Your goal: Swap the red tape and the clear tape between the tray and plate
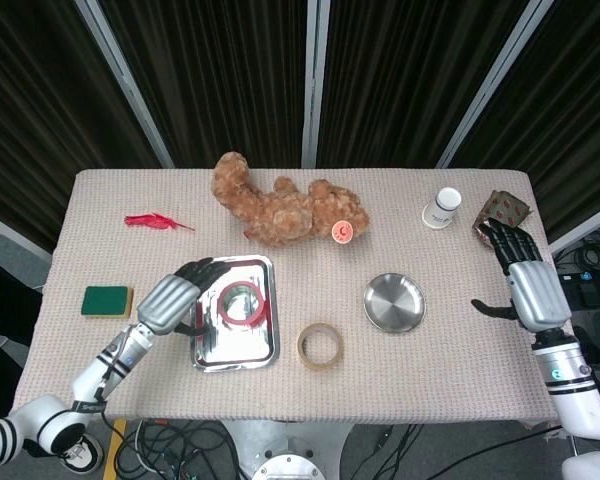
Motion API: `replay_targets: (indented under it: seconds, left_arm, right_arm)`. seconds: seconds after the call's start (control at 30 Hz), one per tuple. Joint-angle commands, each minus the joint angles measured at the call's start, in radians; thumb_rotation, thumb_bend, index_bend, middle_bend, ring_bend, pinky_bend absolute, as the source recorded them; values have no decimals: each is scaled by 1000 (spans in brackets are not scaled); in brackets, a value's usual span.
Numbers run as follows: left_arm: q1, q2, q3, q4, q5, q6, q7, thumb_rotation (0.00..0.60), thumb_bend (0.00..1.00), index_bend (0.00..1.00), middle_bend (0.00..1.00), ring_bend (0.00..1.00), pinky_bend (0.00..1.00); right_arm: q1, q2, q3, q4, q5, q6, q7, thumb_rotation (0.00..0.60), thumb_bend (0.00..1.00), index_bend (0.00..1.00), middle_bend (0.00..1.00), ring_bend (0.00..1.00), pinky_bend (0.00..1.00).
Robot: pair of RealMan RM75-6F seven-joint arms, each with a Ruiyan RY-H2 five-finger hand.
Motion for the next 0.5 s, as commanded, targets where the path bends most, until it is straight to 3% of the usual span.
replay_targets:
  seconds: [0.03, 0.5]
  left_arm:
    - [-41, -34, -1, 17, -21, -41, 3, 600, 95, 51, 40, 0, 135]
    - [-172, -108, 19, 139, -49, -187, 0, 600, 96, 50, 40, 0, 136]
  right_arm:
    - [-24, 24, 22, 35, 22, -6, 54, 600, 0, 0, 0, 0, 0]
    - [-56, 9, 30, 93, 3, -32, 133, 600, 0, 0, 0, 0, 0]
